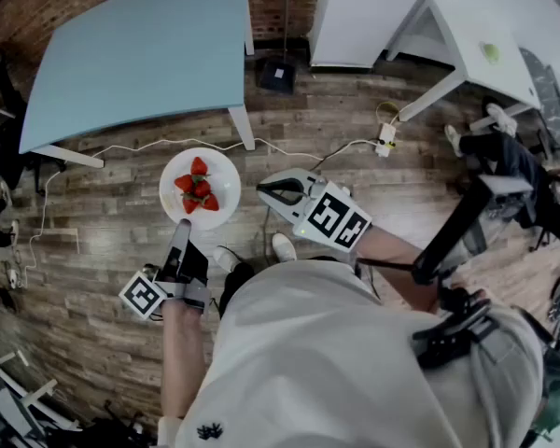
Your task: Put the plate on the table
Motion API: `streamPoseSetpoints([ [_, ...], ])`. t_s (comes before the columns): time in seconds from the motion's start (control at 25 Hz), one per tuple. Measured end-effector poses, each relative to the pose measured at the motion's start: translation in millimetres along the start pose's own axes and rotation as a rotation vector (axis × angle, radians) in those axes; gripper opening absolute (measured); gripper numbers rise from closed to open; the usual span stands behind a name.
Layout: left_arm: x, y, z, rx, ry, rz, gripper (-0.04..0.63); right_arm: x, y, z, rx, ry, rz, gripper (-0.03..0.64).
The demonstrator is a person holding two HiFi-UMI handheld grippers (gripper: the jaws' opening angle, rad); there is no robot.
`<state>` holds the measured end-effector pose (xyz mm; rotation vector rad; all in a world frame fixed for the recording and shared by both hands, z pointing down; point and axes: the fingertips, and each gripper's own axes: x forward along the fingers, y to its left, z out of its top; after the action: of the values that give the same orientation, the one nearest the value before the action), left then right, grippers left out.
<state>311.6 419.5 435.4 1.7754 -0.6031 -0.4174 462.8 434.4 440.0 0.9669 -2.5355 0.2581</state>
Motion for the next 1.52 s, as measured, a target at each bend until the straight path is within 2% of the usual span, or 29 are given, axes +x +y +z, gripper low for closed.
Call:
streamPoseSetpoints([
  [0.24, -0.3, -7.9, -14.1, 0.004, -0.007, 0.003, 0.006, -16.0, -0.6, -6.1, -0.010, -0.006, 0.004, 0.008],
  [0.52, -2.2, -15.5, -9.4, 0.009, -0.031, 0.040, 0.007, -18.1, -9.7, -2.3, 0.017, -0.021, 0.047, 0.009],
  [0.72, -15.2, -11.2, -11.5, 0.045, -0.039, 0.053, 0.006, -17.1, 2.6, -8.5, -0.003, -0.052, 0.063, 0.011],
  [0.84, -20.7, -8.6, -4.1, 0.033, -0.058, 0.042, 0.006, -7.4, 8.6, -3.7, 0.000, -0.075, 0.081, 0.051],
  [0.96, -27.3, -1.5, 4.5, 0.023, -0.078, 0.034, 0.006, 5.9, 12.4, 3.7, -0.016, -0.078, 0.104, 0.058],
  [1.24, -45.8, 33.5, 65.7, 0.029, -0.105, 0.010, 0.006, 69.6, 17.0, 29.8, -0.058, -0.065, 0.098, 0.057],
  [1.52, -115.5, 67.8, 186.2, 0.017, -0.215, 0.036, 0.006, 189.7, 52.6, 104.1, -0.140, -0.034, 0.175, 0.057],
])
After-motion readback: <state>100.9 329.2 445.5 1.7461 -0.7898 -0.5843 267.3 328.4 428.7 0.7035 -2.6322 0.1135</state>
